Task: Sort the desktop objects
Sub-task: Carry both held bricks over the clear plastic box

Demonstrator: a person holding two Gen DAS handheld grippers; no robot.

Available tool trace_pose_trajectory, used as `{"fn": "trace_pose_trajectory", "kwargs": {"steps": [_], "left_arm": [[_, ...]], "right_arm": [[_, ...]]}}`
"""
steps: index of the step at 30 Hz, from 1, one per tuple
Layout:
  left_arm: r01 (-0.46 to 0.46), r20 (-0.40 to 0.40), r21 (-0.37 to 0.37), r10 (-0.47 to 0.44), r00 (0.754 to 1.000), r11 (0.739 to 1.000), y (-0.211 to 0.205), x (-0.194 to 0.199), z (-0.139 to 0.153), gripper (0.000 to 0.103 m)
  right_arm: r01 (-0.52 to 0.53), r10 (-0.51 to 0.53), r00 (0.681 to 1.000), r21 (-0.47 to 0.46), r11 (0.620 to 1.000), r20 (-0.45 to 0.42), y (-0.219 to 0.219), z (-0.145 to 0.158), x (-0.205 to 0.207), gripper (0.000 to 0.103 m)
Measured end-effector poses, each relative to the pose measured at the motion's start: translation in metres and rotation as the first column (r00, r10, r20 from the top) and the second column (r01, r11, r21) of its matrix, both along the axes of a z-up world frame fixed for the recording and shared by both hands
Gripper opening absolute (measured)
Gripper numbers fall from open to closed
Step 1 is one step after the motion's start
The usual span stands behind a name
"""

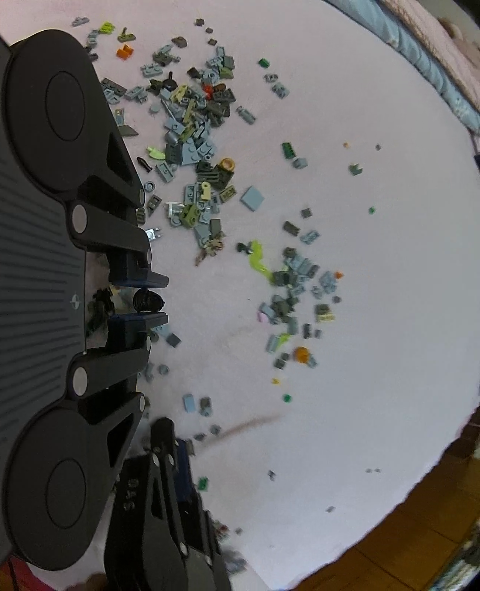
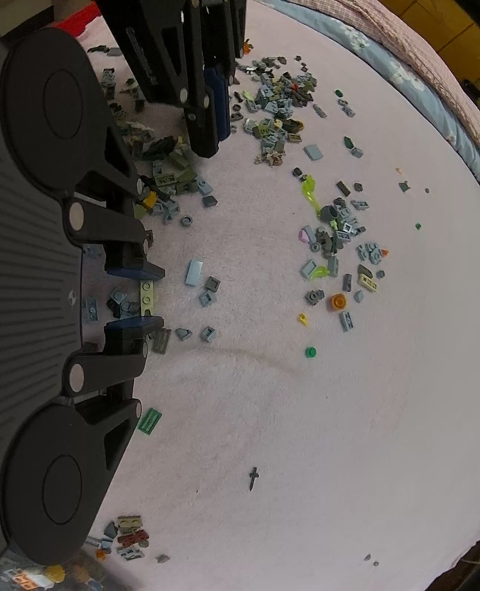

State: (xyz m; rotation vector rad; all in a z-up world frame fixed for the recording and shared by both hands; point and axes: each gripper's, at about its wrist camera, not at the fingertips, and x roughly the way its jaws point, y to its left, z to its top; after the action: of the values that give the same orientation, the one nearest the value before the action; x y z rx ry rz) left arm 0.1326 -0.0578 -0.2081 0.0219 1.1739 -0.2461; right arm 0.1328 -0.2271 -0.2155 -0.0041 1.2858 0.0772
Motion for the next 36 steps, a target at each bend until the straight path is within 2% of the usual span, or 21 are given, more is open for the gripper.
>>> {"fn": "trace_pose_trajectory", "kwargs": {"steps": [8, 26, 36], "left_arm": [[0.014, 0.038, -0.023, -0.013, 0.999, 1.0, -0.008, -0.018, 0.036, 0.015], [0.088, 0.154, -0.033, -0.082, 0.985, 0.996, -0.04, -0.069, 0.131, 0.015], [0.189, 0.24, -0.014, -0.18, 0.954, 0.982, -0.081, -0.088, 0.182, 0.015]], "right_arm": [[0.017, -0.018, 0.999, 0.025, 1.0, 0.049, 0.004, 0.037, -0.015, 0.023], [0.014, -0.021, 0.982, 0.038, 0.999, 0.188, -0.006, 0.154, -0.084, 0.023], [-0.01, 0.005, 0.964, 0.017, 1.0, 0.265, -0.029, 0.215, -0.138, 0.023]]}}
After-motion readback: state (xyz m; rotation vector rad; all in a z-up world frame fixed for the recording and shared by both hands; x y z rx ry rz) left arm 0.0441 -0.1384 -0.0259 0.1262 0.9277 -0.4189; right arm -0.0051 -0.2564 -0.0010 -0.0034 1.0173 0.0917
